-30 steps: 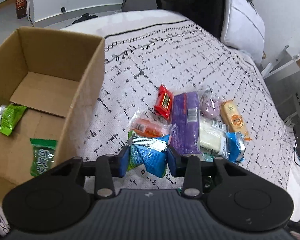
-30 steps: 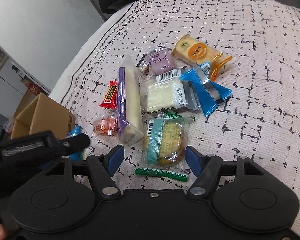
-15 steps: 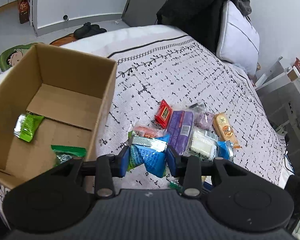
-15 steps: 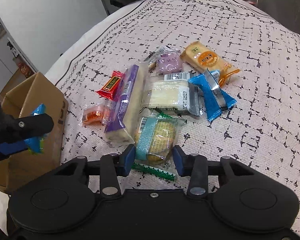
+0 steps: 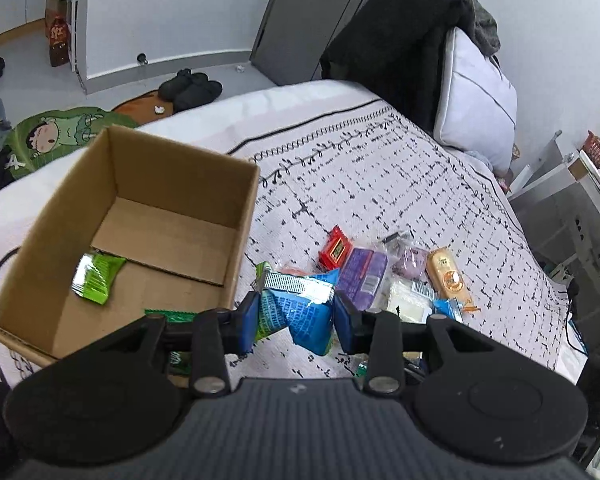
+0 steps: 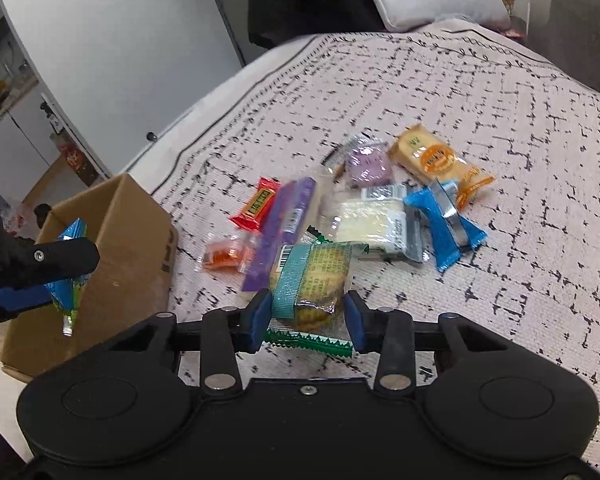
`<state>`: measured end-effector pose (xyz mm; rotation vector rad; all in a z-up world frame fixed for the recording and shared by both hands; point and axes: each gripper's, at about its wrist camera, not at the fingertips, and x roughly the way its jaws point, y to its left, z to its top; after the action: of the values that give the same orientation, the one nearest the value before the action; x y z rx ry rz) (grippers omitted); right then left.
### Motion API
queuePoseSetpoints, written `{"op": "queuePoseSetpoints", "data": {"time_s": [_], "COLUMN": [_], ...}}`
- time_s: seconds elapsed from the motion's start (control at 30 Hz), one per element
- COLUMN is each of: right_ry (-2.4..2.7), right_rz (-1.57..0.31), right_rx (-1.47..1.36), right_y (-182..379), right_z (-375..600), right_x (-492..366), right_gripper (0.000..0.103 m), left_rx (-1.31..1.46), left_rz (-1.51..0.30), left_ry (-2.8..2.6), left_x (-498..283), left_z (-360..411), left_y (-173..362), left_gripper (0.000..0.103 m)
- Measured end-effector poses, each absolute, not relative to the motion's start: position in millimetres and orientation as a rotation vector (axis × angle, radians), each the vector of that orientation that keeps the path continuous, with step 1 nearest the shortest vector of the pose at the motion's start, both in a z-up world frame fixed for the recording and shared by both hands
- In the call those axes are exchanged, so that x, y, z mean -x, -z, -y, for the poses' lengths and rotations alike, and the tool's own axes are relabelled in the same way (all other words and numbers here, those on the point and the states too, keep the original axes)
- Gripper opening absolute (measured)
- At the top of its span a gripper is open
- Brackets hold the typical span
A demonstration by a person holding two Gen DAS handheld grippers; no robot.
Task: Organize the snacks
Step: 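Carry the blue snack into the box with the left gripper while the right gripper grasps the teal biscuit pack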
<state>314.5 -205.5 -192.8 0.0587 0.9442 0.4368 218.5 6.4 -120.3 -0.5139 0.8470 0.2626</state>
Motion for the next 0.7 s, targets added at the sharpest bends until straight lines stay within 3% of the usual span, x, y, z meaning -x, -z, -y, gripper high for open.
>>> {"op": "queuePoseSetpoints", "data": {"time_s": [0.7], "right_ry": [-0.638], "right_rz": [-0.818], "right_rx": [-0.174], "right_y": [154.0], "right_z": [165.7], "right_x": [-291.4], "right_gripper": [0.038], "left_rx": [0.561], "left_rz": [-0.777], "left_ry": [-0.417], "left_x": [-184.1], "left_z": [-71.1], "left_y": [96.4], "left_gripper": [0.039]}}
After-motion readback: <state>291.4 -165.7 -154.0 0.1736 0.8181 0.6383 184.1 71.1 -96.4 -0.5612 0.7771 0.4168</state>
